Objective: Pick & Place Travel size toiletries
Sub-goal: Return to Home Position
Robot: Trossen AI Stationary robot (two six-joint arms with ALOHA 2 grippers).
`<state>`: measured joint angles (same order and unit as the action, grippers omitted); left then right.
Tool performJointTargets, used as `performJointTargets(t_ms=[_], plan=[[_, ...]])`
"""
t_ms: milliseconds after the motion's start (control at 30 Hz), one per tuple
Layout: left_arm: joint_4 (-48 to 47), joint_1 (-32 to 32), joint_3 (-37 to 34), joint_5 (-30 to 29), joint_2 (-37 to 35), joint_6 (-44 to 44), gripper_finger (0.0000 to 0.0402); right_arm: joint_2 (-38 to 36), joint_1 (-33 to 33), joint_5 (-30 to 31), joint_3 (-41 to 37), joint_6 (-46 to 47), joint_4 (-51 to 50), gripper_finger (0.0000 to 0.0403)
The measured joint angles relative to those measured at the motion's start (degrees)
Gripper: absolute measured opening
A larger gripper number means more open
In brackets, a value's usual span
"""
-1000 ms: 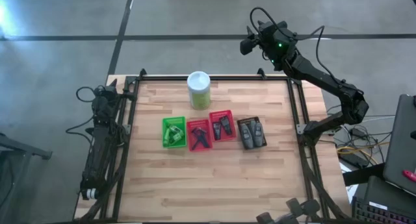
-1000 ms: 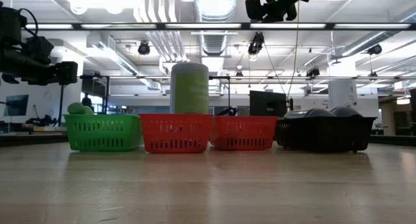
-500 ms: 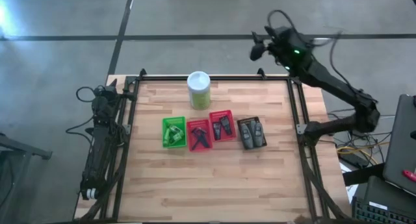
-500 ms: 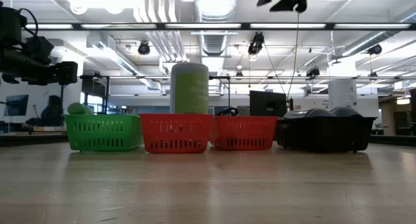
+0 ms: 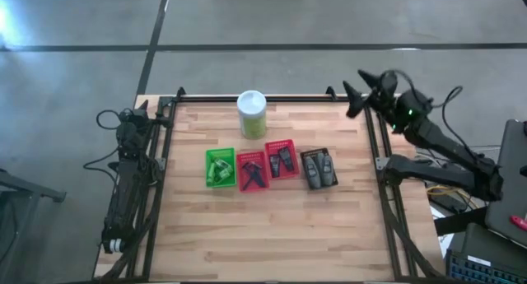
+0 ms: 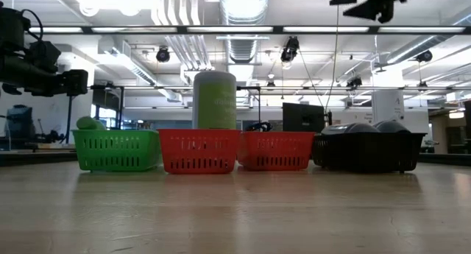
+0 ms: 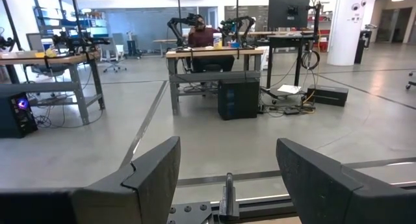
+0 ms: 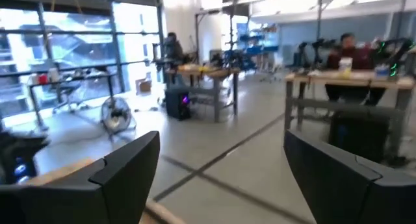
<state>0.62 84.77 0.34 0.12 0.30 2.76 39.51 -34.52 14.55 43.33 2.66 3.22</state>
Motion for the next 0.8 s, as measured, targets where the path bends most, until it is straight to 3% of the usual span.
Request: performJointTargets(t_ms=[467,667,733,800], plan=[[0.2,0.0,0.0,0.0,0.0,0.0,0.0259,-22.4,-2.1,-0.1,-32.0,10.9,4.7,0.0360],[0.2,0.0,0.0,0.0,0.0,0.0,0.0259,-30.9,-9.8,-0.6,-38.9,13.0,7.4,0.0356],[0.2,0.0,0.0,0.0,0.0,0.0,0.0259,-32.7,-14.3,-4.1,-39.6,10.8,8.8,0.0351],[0.2,0.0,0.0,0.0,0.0,0.0,0.0259,-34.3,-19.1,-11.3,-40.0,6.2,10.9,0.0346]])
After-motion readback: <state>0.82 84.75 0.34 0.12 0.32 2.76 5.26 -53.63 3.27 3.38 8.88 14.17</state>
